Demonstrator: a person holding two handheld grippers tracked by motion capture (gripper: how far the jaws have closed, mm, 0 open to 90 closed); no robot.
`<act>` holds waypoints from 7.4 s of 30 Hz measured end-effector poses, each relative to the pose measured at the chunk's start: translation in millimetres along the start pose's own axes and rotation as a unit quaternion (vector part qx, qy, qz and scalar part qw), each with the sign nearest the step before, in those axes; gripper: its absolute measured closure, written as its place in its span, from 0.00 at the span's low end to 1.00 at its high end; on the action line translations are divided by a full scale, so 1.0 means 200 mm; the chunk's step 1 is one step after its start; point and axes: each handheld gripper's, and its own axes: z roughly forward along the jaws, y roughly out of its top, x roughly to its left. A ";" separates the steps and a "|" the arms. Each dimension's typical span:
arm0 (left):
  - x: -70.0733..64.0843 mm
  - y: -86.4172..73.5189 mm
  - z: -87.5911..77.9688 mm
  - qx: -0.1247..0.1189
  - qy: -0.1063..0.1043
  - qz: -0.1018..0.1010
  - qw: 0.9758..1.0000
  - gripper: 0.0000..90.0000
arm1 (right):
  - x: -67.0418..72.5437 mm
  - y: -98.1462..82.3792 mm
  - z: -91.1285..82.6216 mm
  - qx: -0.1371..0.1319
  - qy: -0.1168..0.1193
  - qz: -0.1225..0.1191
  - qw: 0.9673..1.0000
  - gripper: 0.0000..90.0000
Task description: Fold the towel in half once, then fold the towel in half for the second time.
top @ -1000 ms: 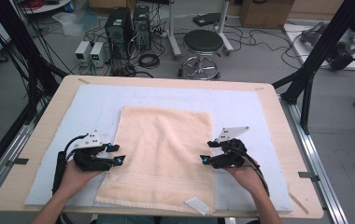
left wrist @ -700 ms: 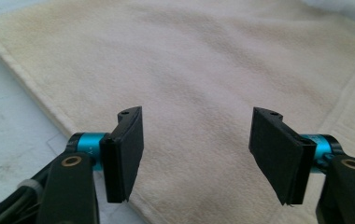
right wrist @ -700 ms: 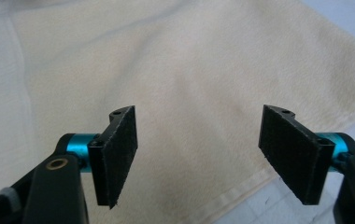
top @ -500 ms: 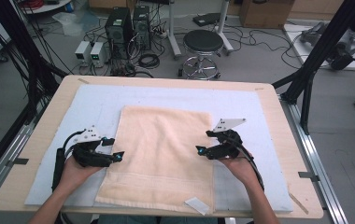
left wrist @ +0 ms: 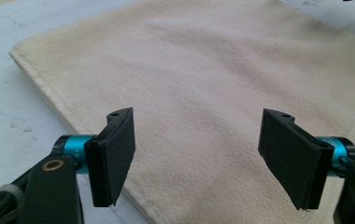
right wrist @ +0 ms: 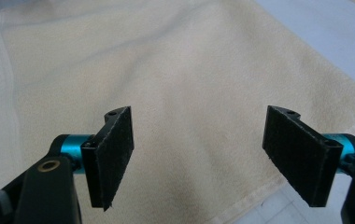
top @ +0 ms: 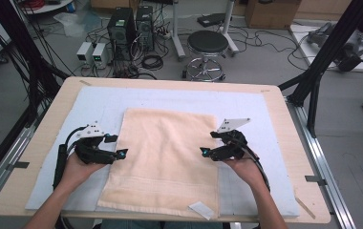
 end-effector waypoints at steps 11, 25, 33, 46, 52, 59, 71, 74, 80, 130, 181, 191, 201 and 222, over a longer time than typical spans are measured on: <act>0.05 0.09 0.01 -0.008 -0.001 0.001 1.000 0.32 | -0.06 0.08 0.00 0.005 -0.009 -0.010 1.000 0.27; 0.22 0.24 0.08 -0.007 0.016 -0.025 1.000 0.33 | -0.23 0.20 0.04 0.011 -0.020 0.000 1.000 0.27; 0.32 0.32 0.14 -0.003 0.038 -0.026 0.999 0.34 | -0.34 0.22 0.08 0.018 -0.031 0.015 0.999 0.28; 0.46 0.22 0.35 0.036 0.084 -0.042 0.995 0.40 | -0.45 0.16 0.19 0.042 -0.046 0.043 0.997 0.28; 0.53 0.17 0.40 0.052 0.091 -0.075 0.992 0.40 | -0.53 0.09 0.22 0.054 -0.062 0.062 0.995 0.29; 0.57 0.13 0.44 0.037 0.114 -0.105 0.987 0.49 | -0.55 0.04 0.31 0.095 -0.071 0.083 0.990 0.35; 0.55 0.13 0.47 0.048 0.081 -0.144 0.985 0.84 | -0.55 0.01 0.32 0.071 -0.024 0.119 0.990 0.80; 0.55 0.13 0.47 0.051 0.075 -0.156 0.984 0.90 | -0.53 0.00 0.33 0.060 -0.002 0.119 0.991 0.90; 0.53 0.16 0.42 0.034 0.076 -0.139 0.987 0.91 | -0.50 0.04 0.30 0.059 -0.003 0.100 0.993 0.92; -0.09 -0.23 -0.27 -0.012 0.007 0.000 1.000 0.56 | 0.13 -0.18 -0.25 -0.013 0.031 -0.029 0.999 0.55; -0.13 -0.16 -0.26 -0.022 -0.044 0.044 0.998 0.54 | 0.24 -0.12 -0.21 0.009 0.061 -0.050 0.997 0.52; 0.04 -0.14 -0.02 0.033 -0.018 0.014 0.999 0.42 | 0.07 -0.15 -0.04 0.058 0.065 0.004 0.996 0.45; 0.05 -0.16 0.01 0.065 -0.043 -0.025 0.997 0.88 | 0.08 -0.21 -0.01 0.076 0.110 0.011 0.991 0.88; 0.30 0.20 0.19 -0.042 0.116 -0.092 0.988 0.90 | -0.31 0.17 0.09 0.032 -0.044 0.016 0.998 0.89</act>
